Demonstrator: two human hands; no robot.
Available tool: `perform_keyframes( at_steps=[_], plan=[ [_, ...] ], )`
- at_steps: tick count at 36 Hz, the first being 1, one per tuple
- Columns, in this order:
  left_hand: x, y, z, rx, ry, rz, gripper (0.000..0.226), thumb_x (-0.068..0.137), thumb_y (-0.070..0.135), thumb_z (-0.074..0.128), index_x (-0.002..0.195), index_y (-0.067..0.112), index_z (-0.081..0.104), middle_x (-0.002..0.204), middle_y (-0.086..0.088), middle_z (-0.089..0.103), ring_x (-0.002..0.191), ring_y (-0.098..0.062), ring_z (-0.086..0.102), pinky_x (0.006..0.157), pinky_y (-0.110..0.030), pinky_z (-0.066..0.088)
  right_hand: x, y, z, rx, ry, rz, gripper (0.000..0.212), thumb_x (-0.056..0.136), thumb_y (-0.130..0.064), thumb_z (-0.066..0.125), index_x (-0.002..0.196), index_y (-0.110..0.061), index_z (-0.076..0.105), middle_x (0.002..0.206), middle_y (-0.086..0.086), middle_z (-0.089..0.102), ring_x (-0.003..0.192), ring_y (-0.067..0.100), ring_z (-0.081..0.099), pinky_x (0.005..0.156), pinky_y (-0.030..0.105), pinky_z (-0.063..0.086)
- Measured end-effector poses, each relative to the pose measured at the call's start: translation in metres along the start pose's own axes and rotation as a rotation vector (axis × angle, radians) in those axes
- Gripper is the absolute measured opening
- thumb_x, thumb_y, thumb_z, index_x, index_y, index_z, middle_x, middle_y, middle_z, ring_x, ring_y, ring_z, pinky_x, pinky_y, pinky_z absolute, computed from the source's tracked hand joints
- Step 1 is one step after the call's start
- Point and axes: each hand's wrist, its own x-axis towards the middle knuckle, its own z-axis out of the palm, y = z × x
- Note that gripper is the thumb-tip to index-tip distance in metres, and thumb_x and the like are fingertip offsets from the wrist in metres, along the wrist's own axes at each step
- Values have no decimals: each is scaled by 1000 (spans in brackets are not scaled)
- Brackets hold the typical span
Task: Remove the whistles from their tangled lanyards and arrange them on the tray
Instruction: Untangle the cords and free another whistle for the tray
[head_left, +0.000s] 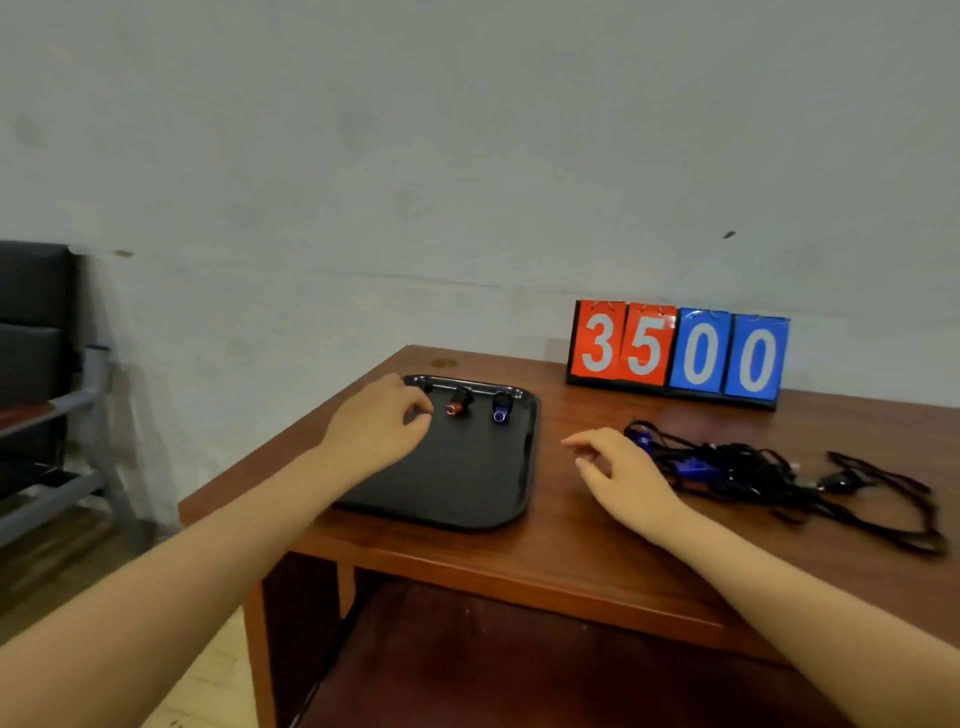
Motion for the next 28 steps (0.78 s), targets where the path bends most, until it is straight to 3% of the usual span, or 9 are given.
perform_keyframes(
  at_steps=[2,7,14,18,21,22,28],
  plan=[
    [3,43,4,-97,-15,71,21,95,34,51,107,31,67,101,7,52,91,-11,55,81,-31,48,-12,6,-14,54,35,40,26,95,-14,54,116,-28,61,108,-15,56,97,-4,51,83,7,38],
    [9,133,32,-233,-57,237,22,95,33,51,107,32,69,99,10,53,90,-6,55,76,-22,39,-35,20,-43,214,166,162,25,96,-15,53,113,-32,60,102,-17,60,93,-6,55,75,6,43],
    [25,214,87,-327,-155,270,23,95,33,52,113,32,65,108,7,54,96,-8,55,87,-27,47,-58,62,-94,205,232,234,21,96,-16,52,108,-30,62,98,-13,63,90,-2,57,69,9,42],
    [39,232,117,-379,-174,226,25,95,32,53,118,31,64,110,9,53,96,-6,52,84,-22,42,-59,88,-104,71,147,249,19,96,-19,52,105,-31,63,105,-15,61,93,-5,54,76,8,43],
    [53,240,135,-392,-198,207,29,93,34,57,120,30,64,122,6,56,109,-10,52,95,-28,45,-52,109,-105,5,109,270,19,96,-23,52,105,-35,63,107,-18,60,98,-2,54,102,27,41],
    [58,242,141,-382,-213,200,31,91,37,59,120,31,64,123,6,56,112,-11,52,96,-30,46,-48,117,-105,-12,100,270,19,96,-24,51,106,-35,64,108,-18,60,100,-2,54,104,30,41],
    [85,254,164,-267,-290,158,35,85,51,63,116,35,67,119,11,62,109,-10,56,97,-37,47,-13,144,-103,6,66,297,22,98,-22,48,111,-30,64,118,-10,60,103,0,51,86,13,36]
  ],
)
